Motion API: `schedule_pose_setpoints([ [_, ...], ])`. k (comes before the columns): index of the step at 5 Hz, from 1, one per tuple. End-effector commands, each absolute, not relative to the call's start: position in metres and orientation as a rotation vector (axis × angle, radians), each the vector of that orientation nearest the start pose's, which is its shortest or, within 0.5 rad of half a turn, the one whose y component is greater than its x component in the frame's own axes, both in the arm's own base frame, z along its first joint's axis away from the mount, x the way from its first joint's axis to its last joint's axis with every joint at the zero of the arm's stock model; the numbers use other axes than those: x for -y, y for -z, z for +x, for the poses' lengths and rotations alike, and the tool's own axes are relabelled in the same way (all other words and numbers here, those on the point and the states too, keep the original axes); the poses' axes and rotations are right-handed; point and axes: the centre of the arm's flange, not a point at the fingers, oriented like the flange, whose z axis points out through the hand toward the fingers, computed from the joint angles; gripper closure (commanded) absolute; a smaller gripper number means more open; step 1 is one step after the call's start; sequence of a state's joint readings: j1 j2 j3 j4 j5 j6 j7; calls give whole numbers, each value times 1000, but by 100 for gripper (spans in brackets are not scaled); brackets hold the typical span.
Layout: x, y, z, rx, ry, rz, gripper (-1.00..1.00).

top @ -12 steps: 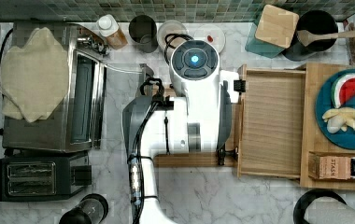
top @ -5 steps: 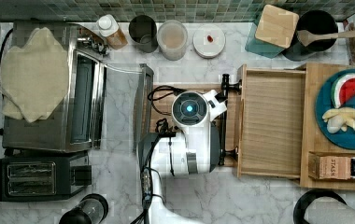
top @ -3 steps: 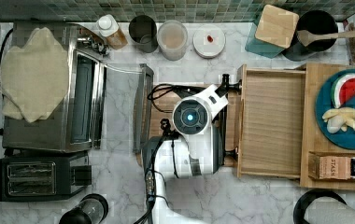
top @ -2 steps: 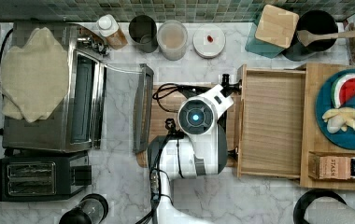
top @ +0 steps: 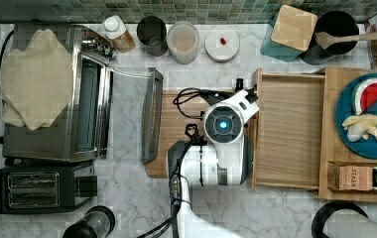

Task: Close the drawer.

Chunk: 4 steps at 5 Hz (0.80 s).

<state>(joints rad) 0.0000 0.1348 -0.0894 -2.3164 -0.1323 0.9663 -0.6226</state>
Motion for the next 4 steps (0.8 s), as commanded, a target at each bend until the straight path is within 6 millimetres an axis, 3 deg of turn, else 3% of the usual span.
schedule_pose_setpoints([
  [1, 91, -258, 489, -420, 22, -3198, 100],
  [2, 115, -278, 488, -380, 17, -3295, 100],
  [3, 162, -282, 493, -302, 35, -3329, 100],
  [4, 214, -270, 499, -252, 93, -3301, 100],
])
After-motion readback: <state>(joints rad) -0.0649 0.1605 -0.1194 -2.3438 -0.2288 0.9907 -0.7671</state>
